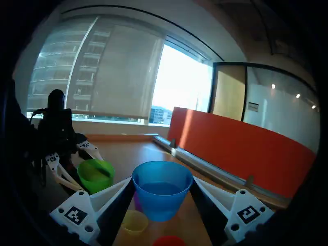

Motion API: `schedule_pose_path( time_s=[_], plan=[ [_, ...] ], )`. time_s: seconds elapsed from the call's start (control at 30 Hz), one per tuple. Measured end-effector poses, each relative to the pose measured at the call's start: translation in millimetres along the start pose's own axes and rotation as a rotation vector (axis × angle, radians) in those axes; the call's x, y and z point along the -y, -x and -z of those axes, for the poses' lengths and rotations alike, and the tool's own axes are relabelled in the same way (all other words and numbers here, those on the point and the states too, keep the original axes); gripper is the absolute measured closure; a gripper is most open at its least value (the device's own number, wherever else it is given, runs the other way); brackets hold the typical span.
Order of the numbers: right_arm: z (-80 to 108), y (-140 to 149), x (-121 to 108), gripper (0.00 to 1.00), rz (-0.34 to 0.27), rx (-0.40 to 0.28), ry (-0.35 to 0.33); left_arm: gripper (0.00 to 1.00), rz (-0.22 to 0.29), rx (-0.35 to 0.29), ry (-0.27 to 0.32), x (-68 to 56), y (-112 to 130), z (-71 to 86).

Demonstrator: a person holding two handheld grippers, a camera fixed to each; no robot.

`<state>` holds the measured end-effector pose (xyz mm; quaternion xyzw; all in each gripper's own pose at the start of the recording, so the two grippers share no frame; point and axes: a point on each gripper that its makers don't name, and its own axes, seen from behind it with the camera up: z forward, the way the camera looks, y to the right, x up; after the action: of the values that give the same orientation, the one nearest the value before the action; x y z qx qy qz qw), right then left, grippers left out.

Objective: Pour water

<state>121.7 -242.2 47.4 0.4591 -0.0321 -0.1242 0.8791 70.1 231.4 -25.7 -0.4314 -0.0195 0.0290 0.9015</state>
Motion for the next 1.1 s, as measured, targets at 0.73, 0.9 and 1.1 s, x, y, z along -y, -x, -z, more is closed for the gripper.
schedule_pose_path(
  time_s=[0.73, 0.9, 1.1],
  plan=[
    [-5.0, -18.7, 3.2, 0.09, 0.147, -0.013, -0.016, 0.17, 0.013, -0.006, 0.018, -5.3, 0.6, -4.4],
    [-5.7, -23.0, 6.5, 0.09, 0.188, -0.022, -0.017, 0.17, 0.011, -0.005, 0.02, -6.1, 1.6, -5.1],
    [-6.7, -27.0, 9.6, 0.09, 0.234, -0.03, -0.017, 0.17, 0.009, -0.005, 0.023, -7.7, 0.3, -5.1]
  ],
)
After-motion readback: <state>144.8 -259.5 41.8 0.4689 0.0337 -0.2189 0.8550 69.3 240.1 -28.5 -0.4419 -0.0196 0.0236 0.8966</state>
